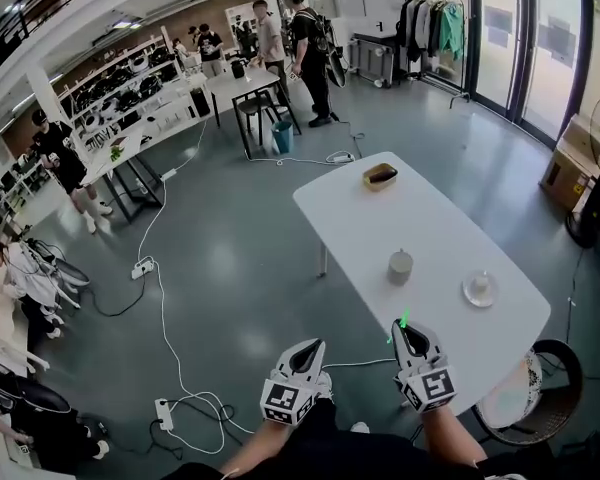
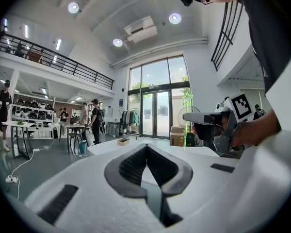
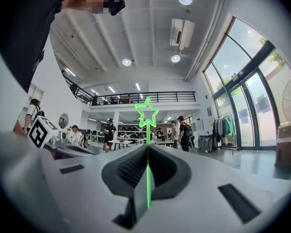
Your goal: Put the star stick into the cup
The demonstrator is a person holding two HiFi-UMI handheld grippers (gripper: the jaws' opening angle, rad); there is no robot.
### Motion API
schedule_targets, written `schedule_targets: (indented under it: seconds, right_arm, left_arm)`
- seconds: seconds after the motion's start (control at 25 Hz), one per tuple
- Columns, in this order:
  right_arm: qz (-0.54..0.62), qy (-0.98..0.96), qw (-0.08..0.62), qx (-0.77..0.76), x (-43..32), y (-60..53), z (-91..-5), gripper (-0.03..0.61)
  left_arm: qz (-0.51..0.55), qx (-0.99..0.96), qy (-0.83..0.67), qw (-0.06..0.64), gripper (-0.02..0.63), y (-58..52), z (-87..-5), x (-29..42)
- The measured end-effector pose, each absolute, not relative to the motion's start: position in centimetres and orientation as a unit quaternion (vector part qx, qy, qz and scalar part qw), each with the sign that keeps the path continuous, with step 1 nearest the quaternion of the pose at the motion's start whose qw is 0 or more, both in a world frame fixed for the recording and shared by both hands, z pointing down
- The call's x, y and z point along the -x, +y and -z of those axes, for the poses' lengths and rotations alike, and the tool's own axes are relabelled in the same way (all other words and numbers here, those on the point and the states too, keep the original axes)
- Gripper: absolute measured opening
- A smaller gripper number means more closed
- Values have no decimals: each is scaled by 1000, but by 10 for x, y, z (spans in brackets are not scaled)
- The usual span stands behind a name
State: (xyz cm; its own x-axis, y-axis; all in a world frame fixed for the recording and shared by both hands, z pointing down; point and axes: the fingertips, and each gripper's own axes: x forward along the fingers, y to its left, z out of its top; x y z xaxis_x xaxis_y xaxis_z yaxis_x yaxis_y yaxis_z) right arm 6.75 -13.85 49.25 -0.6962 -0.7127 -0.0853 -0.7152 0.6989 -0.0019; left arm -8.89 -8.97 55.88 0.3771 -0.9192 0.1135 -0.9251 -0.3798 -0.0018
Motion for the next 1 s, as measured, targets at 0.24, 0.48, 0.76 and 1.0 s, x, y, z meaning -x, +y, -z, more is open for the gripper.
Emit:
schedule_targets:
  seconds: [0.24, 0.48, 0.76, 1.0]
  right_arm:
    - [-17, 917, 35, 397, -47, -193, -495, 11]
    - [-15, 908, 34, 417, -15, -252, -489, 11]
    - [-4, 895, 35, 444, 14, -318, -492, 12]
    - [3, 872, 31, 489, 10, -361, -497, 12]
  left_arm:
    - [-41, -841, -539, 24, 11, -149, -562, 104]
    - [-44, -858, -511, 18, 11, -216, -552, 129]
    - [-54, -878, -474, 21, 11, -284, -556, 160]
    - [-62, -895, -442, 22, 11, -322, -562, 178]
